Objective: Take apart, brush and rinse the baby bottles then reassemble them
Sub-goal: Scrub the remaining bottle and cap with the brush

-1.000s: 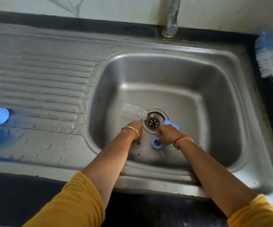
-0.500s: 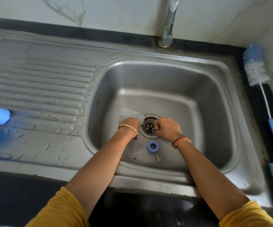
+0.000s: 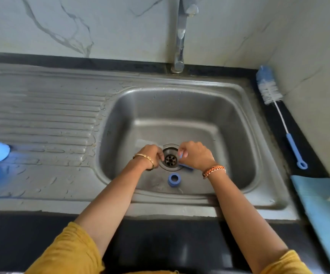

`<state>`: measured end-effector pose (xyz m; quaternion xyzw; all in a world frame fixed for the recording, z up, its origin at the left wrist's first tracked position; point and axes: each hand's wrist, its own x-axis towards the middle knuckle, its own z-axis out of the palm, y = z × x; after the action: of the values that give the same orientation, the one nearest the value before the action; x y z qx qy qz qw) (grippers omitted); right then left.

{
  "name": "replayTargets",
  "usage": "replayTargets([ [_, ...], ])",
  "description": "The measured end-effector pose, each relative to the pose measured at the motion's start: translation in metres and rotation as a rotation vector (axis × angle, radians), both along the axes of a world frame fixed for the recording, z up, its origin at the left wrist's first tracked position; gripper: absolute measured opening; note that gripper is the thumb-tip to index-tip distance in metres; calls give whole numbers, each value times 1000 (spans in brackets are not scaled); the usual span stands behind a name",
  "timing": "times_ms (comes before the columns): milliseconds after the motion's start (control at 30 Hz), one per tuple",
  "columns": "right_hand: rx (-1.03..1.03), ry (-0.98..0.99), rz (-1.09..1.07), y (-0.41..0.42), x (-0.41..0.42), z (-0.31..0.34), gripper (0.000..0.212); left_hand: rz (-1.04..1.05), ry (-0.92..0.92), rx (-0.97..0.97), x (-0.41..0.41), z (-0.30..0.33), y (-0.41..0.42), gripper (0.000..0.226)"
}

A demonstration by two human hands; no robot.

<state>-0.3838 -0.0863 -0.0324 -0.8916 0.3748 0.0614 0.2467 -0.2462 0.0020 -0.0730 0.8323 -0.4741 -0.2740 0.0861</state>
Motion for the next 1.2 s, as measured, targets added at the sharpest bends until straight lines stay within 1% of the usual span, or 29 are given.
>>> replayTargets([
  [33, 30, 20, 2, -1, -6, 0, 14, -21, -3, 21, 0, -2, 0, 35],
  [100, 44, 14, -65, -11, -19, 3, 28, -56, -44, 31, 0, -6, -3, 45],
  [133, 3, -8, -114, -18, -25, 8, 35, -57, -63, 18, 1, -7, -4, 47],
  [200, -155, -46, -205, -32, -40, 18, 42, -54, -91, -7, 1, -9, -8, 48],
  [300, -355, -116, -345, -48, -64, 25, 40, -83, -160, -23, 3, -14, -15, 51],
  [367, -445, -186, -430, -56, -79, 26, 38, -107, -211, -18, 2, -16, -19, 52],
  [433, -501, -217, -518, -61, -91, 25, 39, -110, -248, -13, -2, -16, -20, 53],
  [533, -510, -171, -680, -67, -102, 25, 44, -113, -298, -19, -8, -17, -20, 54],
  [667, -408, -95, -845, -77, -110, 26, 53, -174, -355, 1, -9, -24, -20, 60],
  [767, -366, -122, -897, -80, -114, 26, 52, -179, -374, 12, -6, -28, -20, 67],
  [900, -424, -187, -877, -80, -116, 25, 48, -114, -379, 31, -4, -30, -18, 75],
  [1067, -440, -344, -962, -86, -121, 33, 51, -40, -342, 37, 1, -32, -17, 78],
  [1200, -455, -477, -836, -73, -112, 39, 47, -13, -344, 46, 6, -36, -18, 79],
])
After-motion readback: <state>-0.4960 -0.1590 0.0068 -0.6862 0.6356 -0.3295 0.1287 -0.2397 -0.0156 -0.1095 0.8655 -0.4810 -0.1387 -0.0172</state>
